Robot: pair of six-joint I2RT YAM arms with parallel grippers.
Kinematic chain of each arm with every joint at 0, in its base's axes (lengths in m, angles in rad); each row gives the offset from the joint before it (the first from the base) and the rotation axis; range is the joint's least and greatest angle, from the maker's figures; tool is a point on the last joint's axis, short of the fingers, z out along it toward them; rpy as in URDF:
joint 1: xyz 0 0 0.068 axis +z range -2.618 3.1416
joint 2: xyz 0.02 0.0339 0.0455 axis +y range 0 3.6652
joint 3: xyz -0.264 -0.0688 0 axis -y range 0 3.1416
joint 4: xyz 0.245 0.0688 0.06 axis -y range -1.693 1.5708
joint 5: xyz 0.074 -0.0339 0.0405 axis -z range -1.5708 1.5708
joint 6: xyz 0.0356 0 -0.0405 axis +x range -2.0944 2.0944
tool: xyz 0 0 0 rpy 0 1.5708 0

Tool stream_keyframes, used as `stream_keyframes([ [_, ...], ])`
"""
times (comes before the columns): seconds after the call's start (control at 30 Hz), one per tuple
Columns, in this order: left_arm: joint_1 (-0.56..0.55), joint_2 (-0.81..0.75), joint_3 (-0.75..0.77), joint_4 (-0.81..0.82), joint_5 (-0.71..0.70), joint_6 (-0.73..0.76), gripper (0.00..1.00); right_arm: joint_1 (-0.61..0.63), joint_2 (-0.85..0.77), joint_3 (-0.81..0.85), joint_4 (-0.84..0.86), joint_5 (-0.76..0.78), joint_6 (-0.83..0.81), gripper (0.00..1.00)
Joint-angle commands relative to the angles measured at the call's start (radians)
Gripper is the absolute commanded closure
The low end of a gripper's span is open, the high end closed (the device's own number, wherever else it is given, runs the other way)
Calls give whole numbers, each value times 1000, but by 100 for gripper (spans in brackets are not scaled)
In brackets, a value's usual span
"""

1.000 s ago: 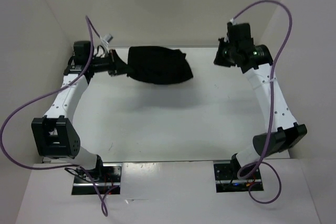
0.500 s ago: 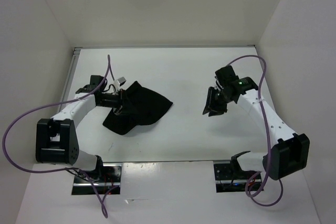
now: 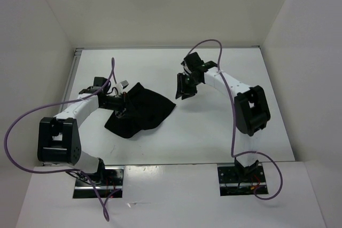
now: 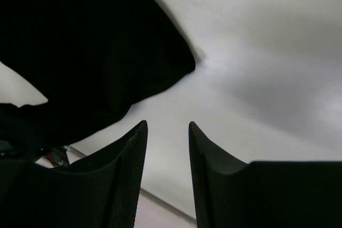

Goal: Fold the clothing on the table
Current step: Flatten the skirt out

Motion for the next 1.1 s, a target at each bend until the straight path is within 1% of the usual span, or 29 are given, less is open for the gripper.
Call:
stream_keyframes([
  [0.0,-2,12,23,-19,-31,-11,85,15,77,148,82,-29,-118,58],
  [0.13,-2,12,12,-29,-31,-11,85,15,194,240,93,-52,-188,58],
  [0.27,-2,30,12,-29,-20,-11,85,15,289,337,61,-127,-262,58],
  [0.5,-2,39,3,-29,-20,-11,85,42,381,371,42,-220,-316,58],
  [0.67,-2,49,3,-10,-11,-31,85,42,392,361,42,-267,-336,58],
  [0.77,-2,58,3,-10,-11,-31,85,51,401,351,42,-293,-336,64],
  [0.8,-2,58,3,-10,-11,-31,85,51,401,340,42,-293,-336,67],
  [0.83,-2,67,3,-10,-11,-31,85,51,401,340,42,-293,-336,72],
  [0.87,-2,67,3,-1,-11,-31,85,51,401,329,42,-305,-346,72],
  [0.9,-2,67,3,-1,-11,-31,85,51,401,329,42,-319,-347,75],
  [0.93,-2,67,3,-1,-11,-31,85,51,401,320,42,-319,-356,84],
  [0.97,-2,67,3,-1,-11,-31,85,51,388,308,42,-319,-356,89],
  [1.0,-2,67,3,-1,-11,-31,85,51,378,308,42,-306,-356,98],
  [1.07,-2,67,3,-1,-11,-31,85,51,352,279,51,-243,-356,100],
])
